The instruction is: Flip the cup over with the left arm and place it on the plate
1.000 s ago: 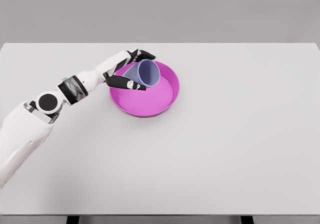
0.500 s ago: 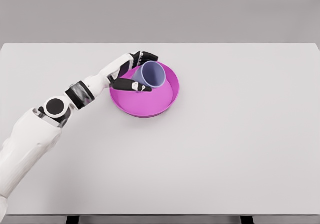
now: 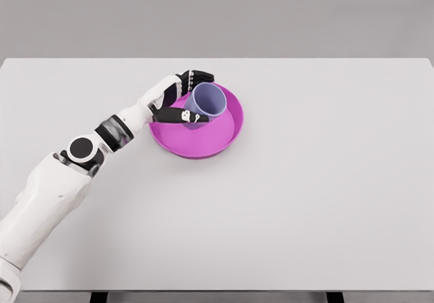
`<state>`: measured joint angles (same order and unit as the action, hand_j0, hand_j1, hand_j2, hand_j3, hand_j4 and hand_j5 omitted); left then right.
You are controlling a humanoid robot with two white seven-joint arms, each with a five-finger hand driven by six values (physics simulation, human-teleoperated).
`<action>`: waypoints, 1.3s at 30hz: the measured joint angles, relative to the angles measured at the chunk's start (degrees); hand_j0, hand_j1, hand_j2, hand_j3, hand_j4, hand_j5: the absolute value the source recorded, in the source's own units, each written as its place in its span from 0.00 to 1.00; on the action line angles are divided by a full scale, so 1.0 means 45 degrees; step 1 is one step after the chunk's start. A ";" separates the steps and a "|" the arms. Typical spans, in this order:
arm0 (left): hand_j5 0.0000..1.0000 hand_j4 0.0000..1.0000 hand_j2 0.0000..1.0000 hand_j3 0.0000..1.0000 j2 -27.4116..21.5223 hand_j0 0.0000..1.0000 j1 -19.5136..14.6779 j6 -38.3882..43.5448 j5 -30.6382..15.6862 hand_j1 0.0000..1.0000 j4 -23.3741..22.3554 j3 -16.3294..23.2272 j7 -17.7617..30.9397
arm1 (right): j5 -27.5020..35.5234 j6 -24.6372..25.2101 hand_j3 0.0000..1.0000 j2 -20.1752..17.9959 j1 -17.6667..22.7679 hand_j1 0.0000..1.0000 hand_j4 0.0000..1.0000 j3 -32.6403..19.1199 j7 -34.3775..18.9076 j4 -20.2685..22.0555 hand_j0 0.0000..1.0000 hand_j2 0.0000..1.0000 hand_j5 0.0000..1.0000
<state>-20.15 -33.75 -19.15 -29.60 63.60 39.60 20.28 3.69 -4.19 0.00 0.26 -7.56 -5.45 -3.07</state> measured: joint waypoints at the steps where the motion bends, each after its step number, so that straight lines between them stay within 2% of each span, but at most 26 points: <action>1: 0.74 0.74 0.74 0.74 0.0012 0.74 0.0000 -0.0025 -0.0079 0.74 -0.0002 -0.0001 0.0002 | 0.0000 0.0000 1.00 0.0000 0.0000 1.00 1.00 0.0000 0.0001 0.0000 1.00 1.00 1.00; 8: 0.75 0.75 0.75 0.75 0.0392 0.75 0.0078 -0.0135 -0.0551 0.75 -0.0023 -0.0033 0.0005 | 0.0000 0.0003 1.00 0.0000 0.0000 1.00 1.00 0.0000 -0.0004 0.0000 1.00 1.00 1.00; 15: 0.75 0.75 0.75 0.75 0.0935 0.75 0.0078 -0.0121 -0.0589 0.75 -0.0548 -0.0040 0.0005 | 0.0000 0.0005 1.00 0.0000 0.0000 1.00 1.00 0.0000 -0.0001 0.0000 1.00 1.00 1.00; 23: 0.75 0.75 0.75 0.75 0.1035 0.75 0.0078 -0.0068 -0.0605 0.75 -0.0650 -0.0028 0.0005 | 0.0000 0.0005 1.00 0.0000 0.0000 1.00 1.00 0.0000 0.0000 0.0000 1.00 1.00 1.00; 26: 0.81 0.81 0.81 0.81 0.1040 0.81 0.0078 -0.0064 -0.0598 0.81 -0.0657 -0.0024 0.0005 | 0.0000 0.0004 1.00 0.0000 0.0000 1.00 1.00 0.0000 0.0001 0.0000 1.00 1.00 1.00; 34: 0.87 0.87 0.87 0.87 0.1026 0.87 0.0078 -0.0057 -0.0577 0.87 -0.0655 -0.0019 0.0004 | 0.0000 0.0003 1.00 0.0000 0.0000 1.00 1.00 0.0000 0.0002 0.0000 1.00 1.00 1.00; 39: 0.94 0.94 0.94 0.94 0.0991 0.94 0.0117 -0.0106 -0.0559 0.94 -0.0651 -0.0011 0.0005 | 0.0000 0.0003 1.00 0.0000 0.0000 1.00 1.00 0.0000 0.0001 0.0000 1.00 1.00 1.00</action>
<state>-15.69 -33.22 -19.63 -32.12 60.67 39.55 20.30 3.69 -4.17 0.00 0.26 -7.56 -5.44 -3.07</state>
